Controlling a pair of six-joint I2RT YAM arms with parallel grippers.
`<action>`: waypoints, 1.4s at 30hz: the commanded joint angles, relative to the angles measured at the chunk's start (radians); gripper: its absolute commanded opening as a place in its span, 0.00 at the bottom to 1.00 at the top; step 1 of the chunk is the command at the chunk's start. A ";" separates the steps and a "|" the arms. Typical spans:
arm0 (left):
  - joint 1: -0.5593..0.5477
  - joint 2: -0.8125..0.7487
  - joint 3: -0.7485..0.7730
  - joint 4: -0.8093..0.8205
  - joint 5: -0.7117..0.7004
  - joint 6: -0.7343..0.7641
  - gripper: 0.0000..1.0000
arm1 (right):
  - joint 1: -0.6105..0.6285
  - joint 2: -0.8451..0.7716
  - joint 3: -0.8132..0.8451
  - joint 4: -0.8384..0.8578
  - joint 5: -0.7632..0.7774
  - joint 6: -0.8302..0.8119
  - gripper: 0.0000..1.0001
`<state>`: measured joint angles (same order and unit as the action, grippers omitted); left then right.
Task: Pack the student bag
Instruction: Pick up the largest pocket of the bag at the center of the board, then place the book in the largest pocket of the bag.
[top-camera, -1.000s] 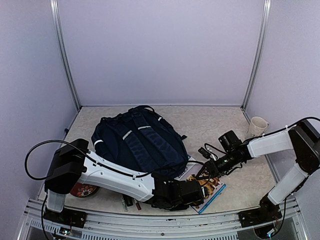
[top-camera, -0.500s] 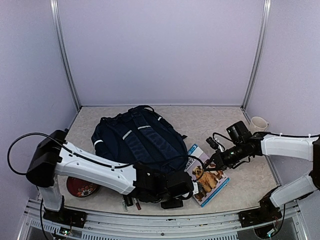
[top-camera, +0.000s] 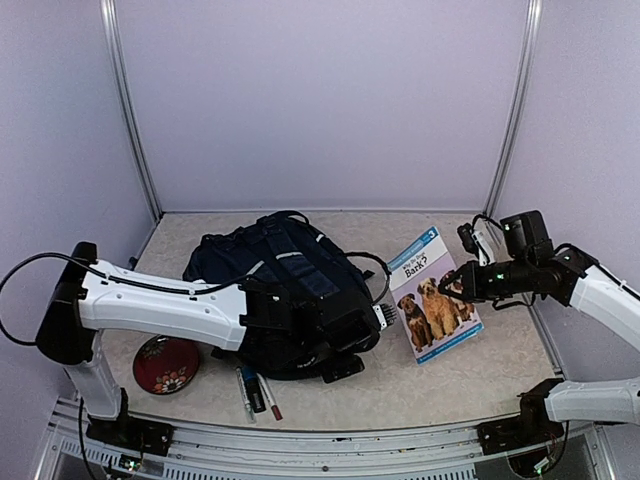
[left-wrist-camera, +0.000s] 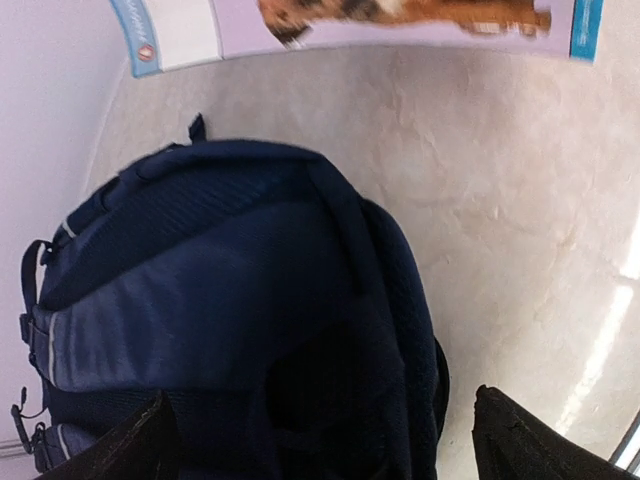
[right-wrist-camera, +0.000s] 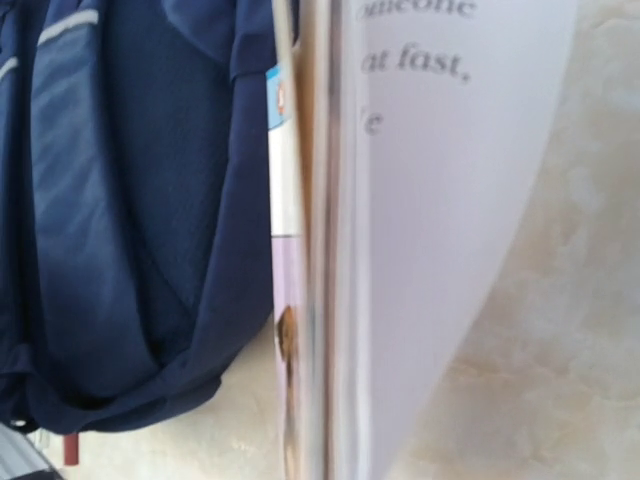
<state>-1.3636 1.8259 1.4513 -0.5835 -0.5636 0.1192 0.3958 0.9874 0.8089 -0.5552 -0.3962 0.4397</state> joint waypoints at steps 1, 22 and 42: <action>-0.010 0.060 -0.001 -0.112 -0.096 -0.015 0.99 | -0.008 0.016 0.029 0.027 -0.064 0.011 0.00; 0.126 -0.331 -0.133 0.196 -0.022 -0.071 0.00 | 0.017 -0.027 -0.043 0.138 -0.362 0.074 0.00; 0.216 -0.472 -0.096 0.294 0.020 0.006 0.00 | 0.296 0.623 0.150 0.678 -0.272 0.297 0.00</action>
<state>-1.1397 1.4273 1.3155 -0.4717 -0.5938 0.0895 0.6922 1.4288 0.7647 0.0536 -0.7704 0.7227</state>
